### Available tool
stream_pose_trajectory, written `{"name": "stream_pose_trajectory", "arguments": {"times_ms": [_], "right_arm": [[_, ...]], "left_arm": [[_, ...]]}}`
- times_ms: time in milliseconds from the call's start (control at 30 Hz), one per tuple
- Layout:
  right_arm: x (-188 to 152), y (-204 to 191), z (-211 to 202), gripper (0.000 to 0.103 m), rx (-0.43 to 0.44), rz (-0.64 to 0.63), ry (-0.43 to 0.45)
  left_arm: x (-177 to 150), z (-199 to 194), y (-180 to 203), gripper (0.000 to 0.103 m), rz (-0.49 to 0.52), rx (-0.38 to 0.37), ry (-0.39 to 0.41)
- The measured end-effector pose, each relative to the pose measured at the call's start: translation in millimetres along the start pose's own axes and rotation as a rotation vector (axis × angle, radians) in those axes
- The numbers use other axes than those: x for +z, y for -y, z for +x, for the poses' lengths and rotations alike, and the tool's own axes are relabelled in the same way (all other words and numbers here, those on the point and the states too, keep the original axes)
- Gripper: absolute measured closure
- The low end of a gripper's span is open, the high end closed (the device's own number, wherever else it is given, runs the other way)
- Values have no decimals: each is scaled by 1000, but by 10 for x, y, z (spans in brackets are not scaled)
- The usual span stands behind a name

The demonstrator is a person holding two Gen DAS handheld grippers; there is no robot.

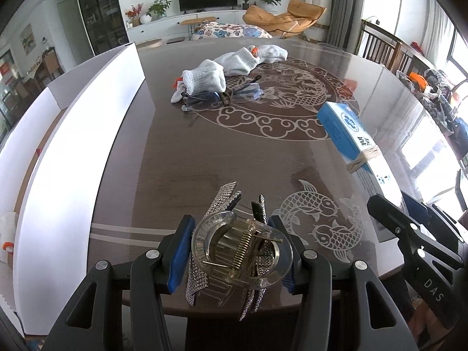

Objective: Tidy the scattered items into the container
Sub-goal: 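Lift the ointment box and hair clip and turn both tools toward the white box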

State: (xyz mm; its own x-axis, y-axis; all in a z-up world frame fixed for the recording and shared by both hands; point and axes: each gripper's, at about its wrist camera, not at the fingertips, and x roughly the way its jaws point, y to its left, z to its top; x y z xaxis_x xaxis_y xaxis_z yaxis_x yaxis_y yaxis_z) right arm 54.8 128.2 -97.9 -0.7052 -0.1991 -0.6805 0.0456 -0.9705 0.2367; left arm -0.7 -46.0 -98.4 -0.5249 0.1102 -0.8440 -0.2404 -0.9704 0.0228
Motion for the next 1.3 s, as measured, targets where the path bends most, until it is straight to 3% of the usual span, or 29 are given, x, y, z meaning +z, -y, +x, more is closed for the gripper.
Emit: {"name": "stream_pose_trajectory", "arguments": {"times_ms": [1300], "right_arm": [[128, -193, -108, 61, 15, -39, 26]], "left_arm": [[79, -93, -103, 52, -14, 31, 25]]}}
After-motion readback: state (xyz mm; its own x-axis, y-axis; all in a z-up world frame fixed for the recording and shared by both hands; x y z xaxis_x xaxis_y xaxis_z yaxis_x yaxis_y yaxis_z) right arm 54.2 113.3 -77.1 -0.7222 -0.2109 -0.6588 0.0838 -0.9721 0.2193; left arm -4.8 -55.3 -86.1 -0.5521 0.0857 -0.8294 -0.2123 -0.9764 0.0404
